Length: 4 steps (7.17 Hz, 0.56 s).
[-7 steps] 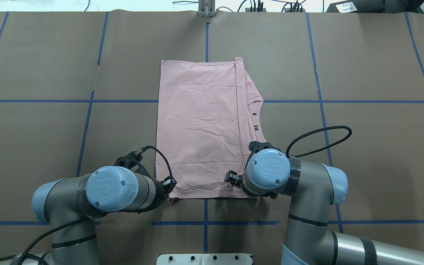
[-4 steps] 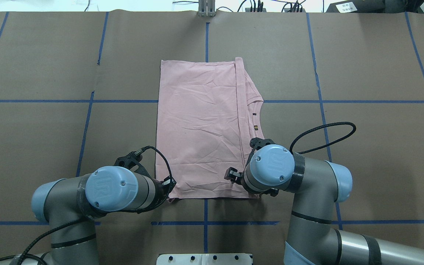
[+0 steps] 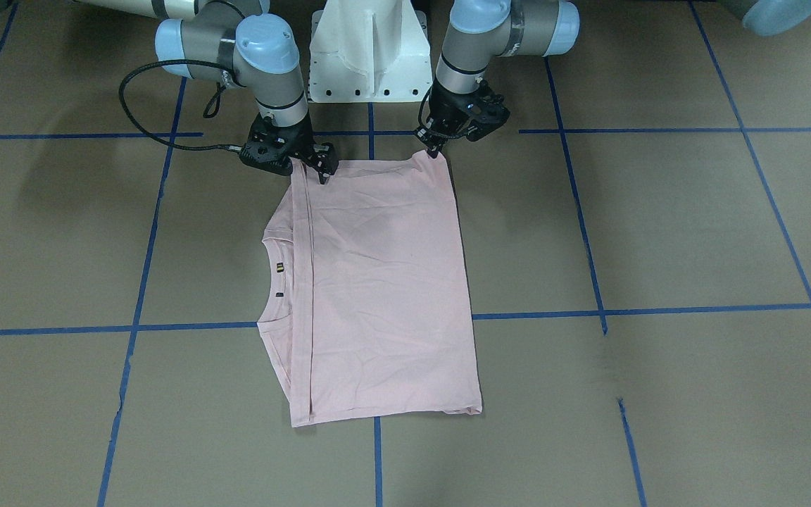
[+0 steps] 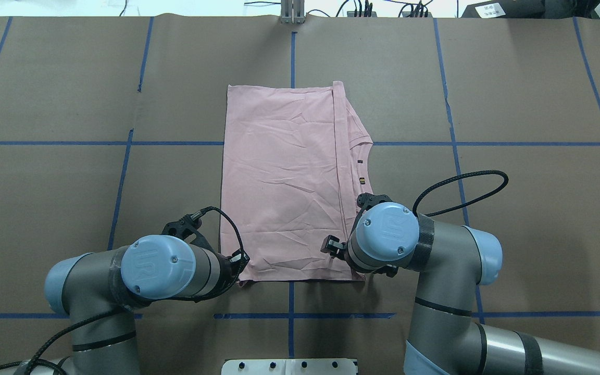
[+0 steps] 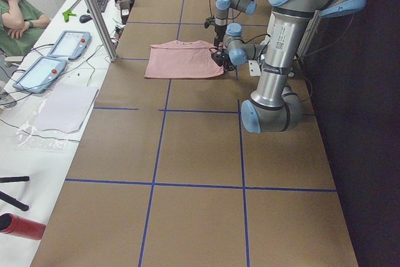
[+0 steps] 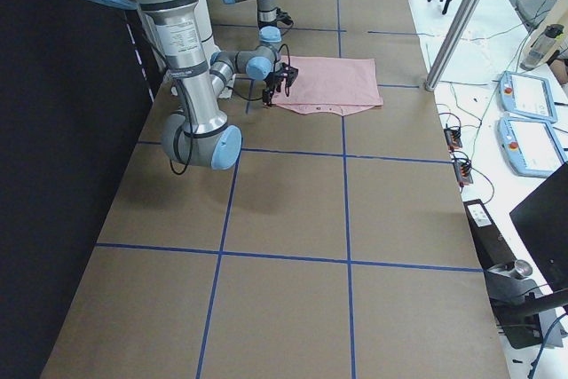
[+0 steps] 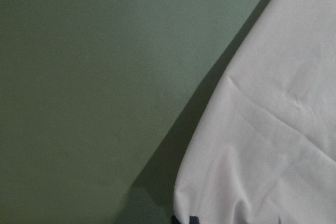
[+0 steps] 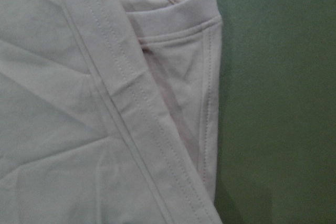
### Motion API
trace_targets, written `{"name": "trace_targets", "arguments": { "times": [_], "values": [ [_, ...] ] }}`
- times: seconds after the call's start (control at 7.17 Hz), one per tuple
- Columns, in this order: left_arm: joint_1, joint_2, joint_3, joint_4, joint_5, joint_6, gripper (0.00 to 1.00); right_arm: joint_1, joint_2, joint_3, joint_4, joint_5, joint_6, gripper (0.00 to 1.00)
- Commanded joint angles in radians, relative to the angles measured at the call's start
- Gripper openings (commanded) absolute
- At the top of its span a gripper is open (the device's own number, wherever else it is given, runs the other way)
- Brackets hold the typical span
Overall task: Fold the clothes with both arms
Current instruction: 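Grasp the two near corners of the shirt with both grippers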
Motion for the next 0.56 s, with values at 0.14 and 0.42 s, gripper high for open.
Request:
{"name": "trace_targets", "arguments": {
  "times": [0.14, 0.42],
  "values": [
    [0.0, 0.003, 0.0, 0.0, 0.001, 0.0, 0.0, -0.005, 0.001, -0.002, 0.001, -0.003, 0.0, 0.68],
    [0.0, 0.003, 0.0, 0.0, 0.003, 0.0, 0.0, -0.005, 0.001, -0.005, 0.001, -0.003, -0.003, 0.11]
  ]
}}
